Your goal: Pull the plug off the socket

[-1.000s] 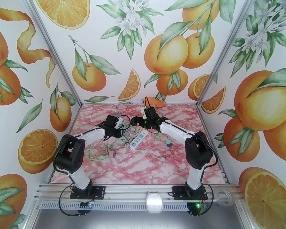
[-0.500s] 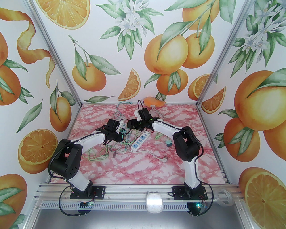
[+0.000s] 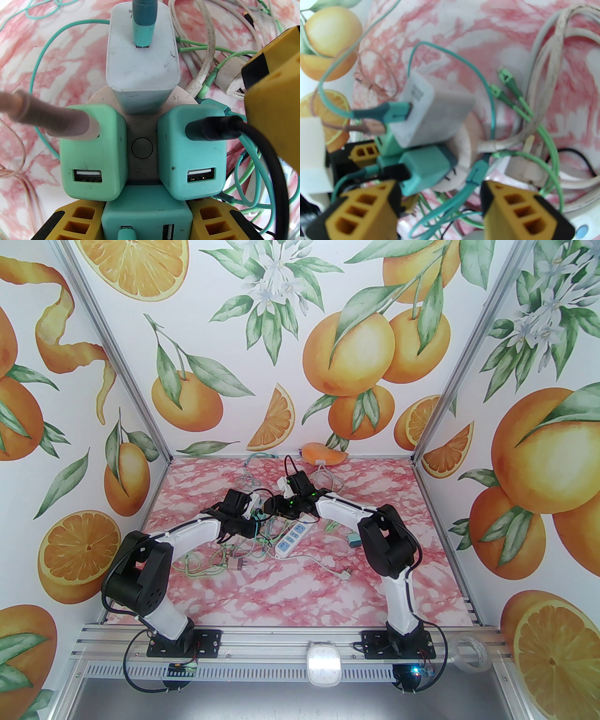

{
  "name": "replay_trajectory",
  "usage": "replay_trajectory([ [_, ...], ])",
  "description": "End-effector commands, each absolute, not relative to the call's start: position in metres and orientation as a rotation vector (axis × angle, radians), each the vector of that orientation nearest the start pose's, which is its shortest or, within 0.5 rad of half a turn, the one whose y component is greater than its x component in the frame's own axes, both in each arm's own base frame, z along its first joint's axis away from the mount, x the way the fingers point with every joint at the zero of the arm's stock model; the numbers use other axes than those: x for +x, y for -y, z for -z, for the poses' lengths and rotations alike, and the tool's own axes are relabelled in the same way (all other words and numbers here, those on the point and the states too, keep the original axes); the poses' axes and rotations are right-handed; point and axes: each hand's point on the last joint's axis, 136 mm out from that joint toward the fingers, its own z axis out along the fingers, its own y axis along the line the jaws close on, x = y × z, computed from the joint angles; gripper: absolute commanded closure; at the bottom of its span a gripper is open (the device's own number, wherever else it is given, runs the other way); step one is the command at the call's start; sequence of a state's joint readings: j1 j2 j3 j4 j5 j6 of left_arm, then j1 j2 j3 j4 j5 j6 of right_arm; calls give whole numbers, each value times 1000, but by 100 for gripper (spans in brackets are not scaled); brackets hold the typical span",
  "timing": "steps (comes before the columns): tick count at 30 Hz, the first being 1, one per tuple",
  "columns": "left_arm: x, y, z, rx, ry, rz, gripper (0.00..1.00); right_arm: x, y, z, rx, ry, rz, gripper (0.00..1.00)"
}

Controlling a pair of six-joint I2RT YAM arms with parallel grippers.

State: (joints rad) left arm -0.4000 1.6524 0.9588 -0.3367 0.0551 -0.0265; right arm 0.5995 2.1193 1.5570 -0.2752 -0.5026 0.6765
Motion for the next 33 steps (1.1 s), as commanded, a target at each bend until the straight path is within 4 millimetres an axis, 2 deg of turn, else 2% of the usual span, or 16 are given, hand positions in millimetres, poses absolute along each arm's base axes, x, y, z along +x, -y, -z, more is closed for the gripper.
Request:
replay_trajectory([
  [1,361,174,-60,550,-2550,284,56,423,-385,-98,-137,-2583,-1167,39],
  [5,361,175,-60,547,-2555,291,56,427,-389,-86,-106,-2603,-1183,39],
  [6,361,175,-60,547,-2555,293,56,434,-394,-94,-104,-2580,-1202,39],
  [14,361,177,-59,542,-2557,300,56,442,-406,-88,-34,-2561,-1302,40],
  [19,361,178,-57,541,-2561,302,56,444,-407,-87,-14,-2558,-1306,40],
  [20,361,179,-57,542,-2561,304,56,444,-406,-83,-3,-2565,-1292,40],
  [21,362,180,-56,537,-2563,306,56,442,-401,-69,14,-2601,-1248,43],
  [23,362,181,-56,537,-2565,307,56,439,-395,-55,31,-2638,-1199,46],
  [28,364,182,-57,527,-2562,309,57,427,-380,-27,46,-2711,-1088,52],
  [33,368,183,-63,492,-2549,320,59,417,-369,-14,11,-2759,-979,54],
])
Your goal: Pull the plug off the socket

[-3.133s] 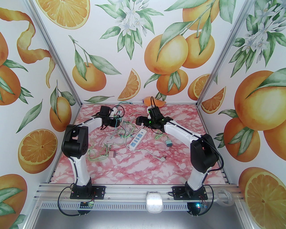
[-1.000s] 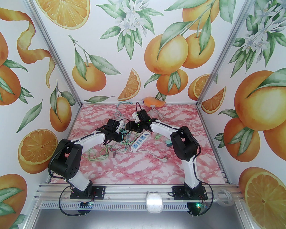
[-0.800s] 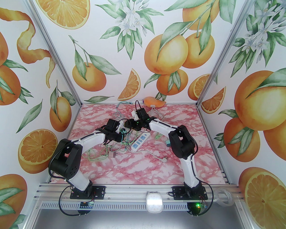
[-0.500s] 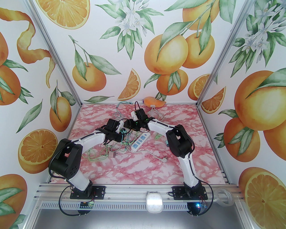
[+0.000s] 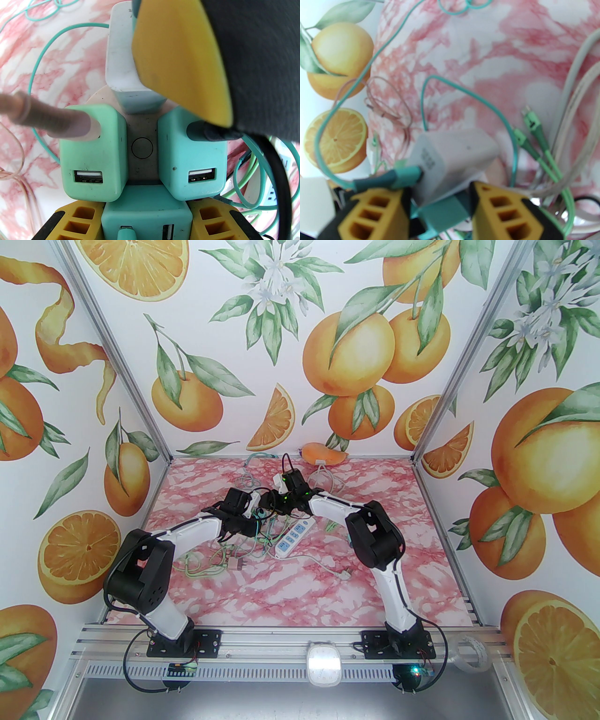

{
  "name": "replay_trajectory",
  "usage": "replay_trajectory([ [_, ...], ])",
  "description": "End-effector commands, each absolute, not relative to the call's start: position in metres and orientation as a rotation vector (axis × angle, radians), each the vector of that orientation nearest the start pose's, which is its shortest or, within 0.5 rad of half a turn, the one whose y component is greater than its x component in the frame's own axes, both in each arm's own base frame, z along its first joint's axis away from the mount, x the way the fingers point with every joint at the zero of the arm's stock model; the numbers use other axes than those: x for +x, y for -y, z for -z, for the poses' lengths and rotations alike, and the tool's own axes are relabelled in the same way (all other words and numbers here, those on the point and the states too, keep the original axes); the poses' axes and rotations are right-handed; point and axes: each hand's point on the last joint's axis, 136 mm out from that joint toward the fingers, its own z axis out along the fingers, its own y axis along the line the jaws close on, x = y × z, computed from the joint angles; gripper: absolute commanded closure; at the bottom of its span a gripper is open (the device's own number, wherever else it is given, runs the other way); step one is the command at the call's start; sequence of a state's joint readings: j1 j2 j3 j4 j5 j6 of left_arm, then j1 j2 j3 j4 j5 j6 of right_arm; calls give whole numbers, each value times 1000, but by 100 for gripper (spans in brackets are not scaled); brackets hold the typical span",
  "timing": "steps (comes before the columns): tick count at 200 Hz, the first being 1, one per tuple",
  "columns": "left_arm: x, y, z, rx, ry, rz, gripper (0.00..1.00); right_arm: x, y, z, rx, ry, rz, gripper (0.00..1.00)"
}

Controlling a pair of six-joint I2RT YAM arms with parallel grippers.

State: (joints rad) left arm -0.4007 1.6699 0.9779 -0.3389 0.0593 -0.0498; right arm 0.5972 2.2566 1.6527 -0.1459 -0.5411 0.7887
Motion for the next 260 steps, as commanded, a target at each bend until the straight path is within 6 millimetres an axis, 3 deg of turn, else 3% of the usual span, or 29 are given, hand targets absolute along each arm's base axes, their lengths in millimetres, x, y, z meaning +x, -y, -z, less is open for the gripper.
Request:
replay_trajectory([
  [1,370,184,-66,472,-2540,332,59,415,-368,-13,0,-2763,-965,54],
  [21,372,188,-74,443,-2514,354,61,411,-366,-9,-11,-2780,-938,55],
  [57,373,181,-80,508,-2446,130,61,403,-365,-2,-44,-2819,-883,55],
  [87,369,181,-78,530,-2435,63,62,399,-364,1,-61,-2831,-852,56],
  [145,371,186,-87,397,-2464,282,64,394,-362,2,-91,-2844,-818,56],
  [194,379,169,-98,238,-2459,444,64,392,-359,2,-92,-2849,-806,56],
  [233,380,167,-100,252,-2458,425,64,392,-359,2,-96,-2849,-803,56],
  [260,378,165,-103,328,-2447,296,65,392,-358,2,-99,-2852,-796,56],
])
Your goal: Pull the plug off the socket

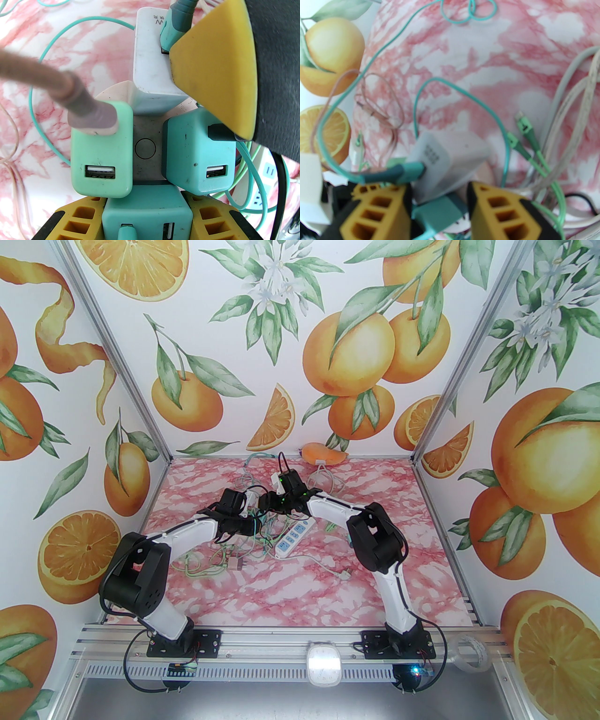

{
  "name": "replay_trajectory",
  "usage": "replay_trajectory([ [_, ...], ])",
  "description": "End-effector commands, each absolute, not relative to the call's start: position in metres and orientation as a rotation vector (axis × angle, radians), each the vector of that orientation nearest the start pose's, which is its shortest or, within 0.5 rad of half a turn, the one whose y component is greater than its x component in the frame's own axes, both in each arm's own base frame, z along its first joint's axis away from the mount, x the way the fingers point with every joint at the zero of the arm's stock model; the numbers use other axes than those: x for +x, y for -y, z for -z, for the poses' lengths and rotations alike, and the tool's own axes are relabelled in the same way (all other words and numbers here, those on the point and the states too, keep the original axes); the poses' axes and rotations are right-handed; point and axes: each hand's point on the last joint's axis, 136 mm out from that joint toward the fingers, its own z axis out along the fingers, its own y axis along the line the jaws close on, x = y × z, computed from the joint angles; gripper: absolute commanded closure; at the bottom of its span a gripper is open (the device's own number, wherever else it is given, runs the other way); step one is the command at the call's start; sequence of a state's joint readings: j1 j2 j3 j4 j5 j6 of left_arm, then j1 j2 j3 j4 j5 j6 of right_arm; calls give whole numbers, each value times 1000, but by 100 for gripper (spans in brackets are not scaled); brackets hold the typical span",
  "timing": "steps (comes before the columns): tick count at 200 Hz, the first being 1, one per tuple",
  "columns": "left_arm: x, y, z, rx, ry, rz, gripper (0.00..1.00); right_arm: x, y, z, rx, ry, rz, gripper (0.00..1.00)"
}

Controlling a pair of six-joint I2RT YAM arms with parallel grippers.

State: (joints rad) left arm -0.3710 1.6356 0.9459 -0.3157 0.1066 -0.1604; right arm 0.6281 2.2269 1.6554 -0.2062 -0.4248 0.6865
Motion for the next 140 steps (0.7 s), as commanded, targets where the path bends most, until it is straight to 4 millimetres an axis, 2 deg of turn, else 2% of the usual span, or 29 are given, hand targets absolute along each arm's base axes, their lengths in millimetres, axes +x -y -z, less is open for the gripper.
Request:
replay_trajectory([
  [1,378,165,-103,331,-2449,288,65,392,-358,2,-98,-2852,-796,56],
  [40,372,166,-107,461,-2417,87,65,393,-358,2,-93,-2849,-791,56],
  [62,368,166,-104,475,-2422,70,65,393,-358,2,-91,-2851,-789,56],
  [96,367,167,-102,459,-2433,113,65,392,-359,3,-97,-2856,-776,56],
  [118,368,172,-102,417,-2453,233,65,391,-359,4,-113,-2863,-754,56],
  [140,371,168,-108,342,-2456,321,65,390,-360,4,-122,-2863,-747,57],
])
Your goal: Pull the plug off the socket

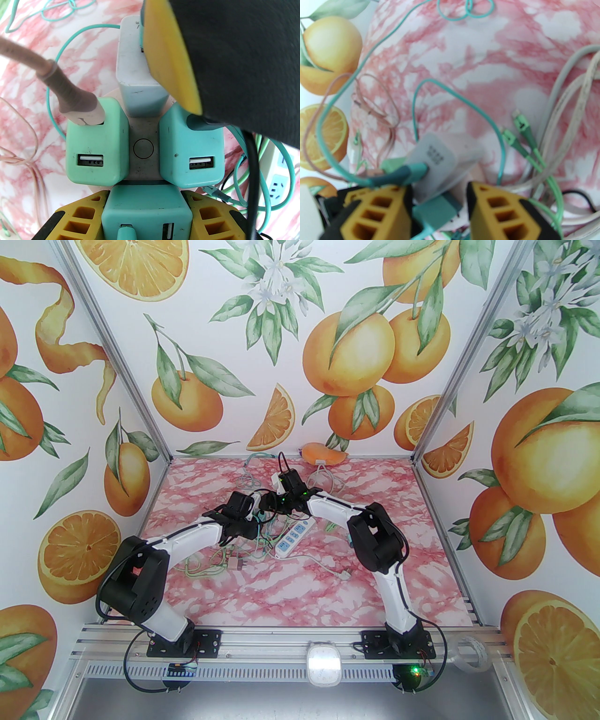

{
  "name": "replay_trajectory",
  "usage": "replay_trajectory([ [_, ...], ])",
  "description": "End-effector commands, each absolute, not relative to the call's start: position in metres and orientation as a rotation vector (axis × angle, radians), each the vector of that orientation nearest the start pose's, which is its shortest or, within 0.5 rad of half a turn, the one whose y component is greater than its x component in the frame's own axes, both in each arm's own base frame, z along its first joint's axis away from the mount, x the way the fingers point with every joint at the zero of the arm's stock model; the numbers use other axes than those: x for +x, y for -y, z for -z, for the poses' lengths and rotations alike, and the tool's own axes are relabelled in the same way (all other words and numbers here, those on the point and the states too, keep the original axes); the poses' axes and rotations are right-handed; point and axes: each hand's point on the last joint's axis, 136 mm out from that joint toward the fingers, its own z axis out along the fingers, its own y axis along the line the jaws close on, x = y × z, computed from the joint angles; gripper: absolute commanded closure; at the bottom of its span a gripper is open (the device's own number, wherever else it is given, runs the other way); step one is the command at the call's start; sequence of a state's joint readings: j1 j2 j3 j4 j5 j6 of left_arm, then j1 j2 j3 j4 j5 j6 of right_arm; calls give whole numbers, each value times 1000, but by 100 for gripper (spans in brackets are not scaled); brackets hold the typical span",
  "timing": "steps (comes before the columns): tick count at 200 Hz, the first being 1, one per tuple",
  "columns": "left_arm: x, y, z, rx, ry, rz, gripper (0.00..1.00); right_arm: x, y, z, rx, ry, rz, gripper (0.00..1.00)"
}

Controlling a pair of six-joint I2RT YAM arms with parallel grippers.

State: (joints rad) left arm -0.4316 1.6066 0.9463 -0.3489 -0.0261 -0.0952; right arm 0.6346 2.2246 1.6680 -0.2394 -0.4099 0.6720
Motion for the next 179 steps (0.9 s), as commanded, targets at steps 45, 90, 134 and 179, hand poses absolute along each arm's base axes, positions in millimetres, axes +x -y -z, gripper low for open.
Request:
replay_trajectory([
  [45,376,159,-113,261,-2460,424,65,389,-360,5,-134,-2865,-739,57],
  [90,374,158,-116,334,-2445,299,65,389,-359,4,-140,-2866,-734,57],
  [134,369,176,-108,450,-2432,235,65,392,-358,1,-154,-2862,-705,57],
  [179,365,179,-104,553,-2419,51,66,392,-358,3,-148,-2867,-708,57],
])
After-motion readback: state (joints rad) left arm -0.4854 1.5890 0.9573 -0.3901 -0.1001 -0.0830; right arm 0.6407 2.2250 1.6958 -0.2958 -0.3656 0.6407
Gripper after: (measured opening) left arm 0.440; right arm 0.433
